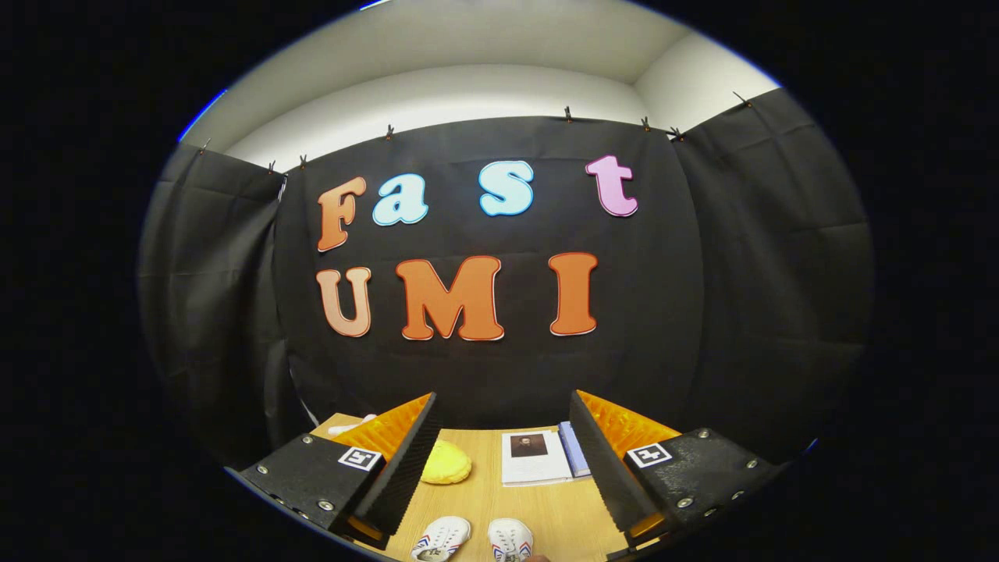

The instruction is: Open the storage box then place both shoes into the box .Put the left shoe in first, then the right shoe, with the right side of both shoes facing outward in a uniform manner.

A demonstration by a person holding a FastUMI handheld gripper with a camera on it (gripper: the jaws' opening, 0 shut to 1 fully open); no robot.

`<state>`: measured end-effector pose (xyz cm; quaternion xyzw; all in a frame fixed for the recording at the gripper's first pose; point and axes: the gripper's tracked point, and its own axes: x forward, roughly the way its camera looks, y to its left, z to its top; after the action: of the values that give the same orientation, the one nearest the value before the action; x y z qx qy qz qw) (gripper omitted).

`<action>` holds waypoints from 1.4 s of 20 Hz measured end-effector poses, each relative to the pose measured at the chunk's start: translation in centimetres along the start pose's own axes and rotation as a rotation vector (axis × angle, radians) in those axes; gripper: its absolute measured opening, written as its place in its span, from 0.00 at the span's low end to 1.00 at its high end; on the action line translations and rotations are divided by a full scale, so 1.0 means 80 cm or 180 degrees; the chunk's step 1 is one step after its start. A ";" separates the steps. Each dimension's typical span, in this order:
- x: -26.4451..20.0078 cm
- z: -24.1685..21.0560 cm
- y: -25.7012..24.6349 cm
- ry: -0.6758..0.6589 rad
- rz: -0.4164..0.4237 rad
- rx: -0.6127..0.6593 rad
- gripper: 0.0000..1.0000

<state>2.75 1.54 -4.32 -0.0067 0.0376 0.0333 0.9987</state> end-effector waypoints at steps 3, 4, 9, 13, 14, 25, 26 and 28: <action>0.012 -0.021 0.013 0.0082 0.0228 0.0236 0.98; 0.017 -0.032 0.015 0.0137 0.0284 0.0310 0.98; 0.040 -0.082 0.028 0.0353 0.0563 0.0690 0.99; 0.062 -0.138 0.048 0.0653 0.0775 0.1079 0.98; 0.067 -0.153 0.056 0.0739 0.0825 0.1134 0.98; 0.062 -0.305 0.138 0.1699 0.1550 0.1931 0.98; 0.061 -0.317 0.145 0.1771 0.1582 0.1971 0.98; 0.058 -0.343 0.160 0.1926 0.1633 0.2040 0.98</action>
<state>4.44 14.22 -32.19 0.3001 0.3339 0.2608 0.8546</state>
